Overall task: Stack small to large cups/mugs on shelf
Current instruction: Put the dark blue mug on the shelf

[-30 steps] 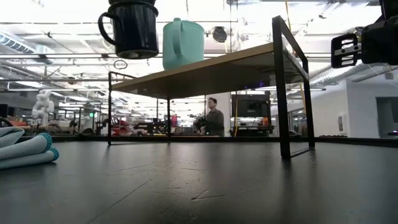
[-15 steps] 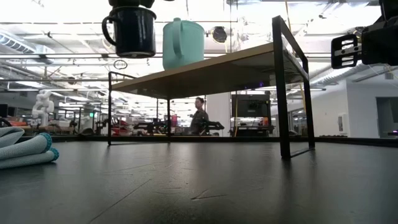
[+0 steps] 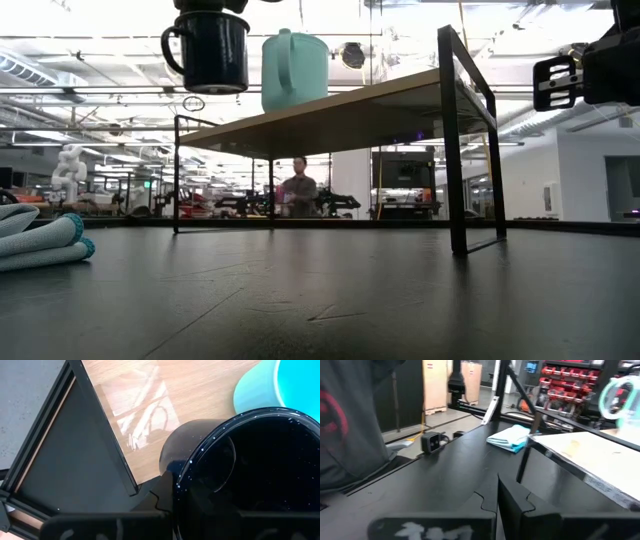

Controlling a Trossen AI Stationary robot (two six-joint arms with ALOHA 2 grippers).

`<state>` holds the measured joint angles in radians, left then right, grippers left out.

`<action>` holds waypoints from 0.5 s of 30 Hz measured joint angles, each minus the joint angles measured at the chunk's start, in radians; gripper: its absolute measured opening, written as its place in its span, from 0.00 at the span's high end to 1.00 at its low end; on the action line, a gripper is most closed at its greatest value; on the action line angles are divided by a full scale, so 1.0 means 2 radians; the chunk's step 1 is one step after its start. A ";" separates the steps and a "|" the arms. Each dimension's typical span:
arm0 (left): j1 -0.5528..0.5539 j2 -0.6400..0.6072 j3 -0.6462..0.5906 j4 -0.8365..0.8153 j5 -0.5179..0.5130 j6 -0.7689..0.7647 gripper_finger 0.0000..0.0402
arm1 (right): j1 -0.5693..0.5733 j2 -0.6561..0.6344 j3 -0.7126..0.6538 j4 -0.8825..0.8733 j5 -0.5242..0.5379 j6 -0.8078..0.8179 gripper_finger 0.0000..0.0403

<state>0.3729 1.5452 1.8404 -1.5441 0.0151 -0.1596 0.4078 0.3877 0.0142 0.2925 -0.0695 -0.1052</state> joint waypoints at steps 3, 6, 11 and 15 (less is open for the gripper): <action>0.000 0.000 0.000 0.000 0.000 0.000 0.96 | 0.000 0.000 0.000 0.000 -0.011 0.000 1.00; 0.000 0.000 0.000 0.000 0.000 0.000 0.96 | 0.000 0.000 0.000 0.000 -0.011 0.000 1.00; 0.011 0.006 0.000 0.008 0.006 -0.005 0.96 | 0.000 0.000 0.000 0.000 -0.011 0.000 1.00; 0.022 0.022 0.000 0.010 0.016 0.000 0.96 | 0.000 0.000 0.000 0.000 -0.011 0.000 1.00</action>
<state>0.4163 1.5888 1.8397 -1.5248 0.0477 -0.1592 0.4080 0.3874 0.0143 0.2927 -0.0906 -0.1055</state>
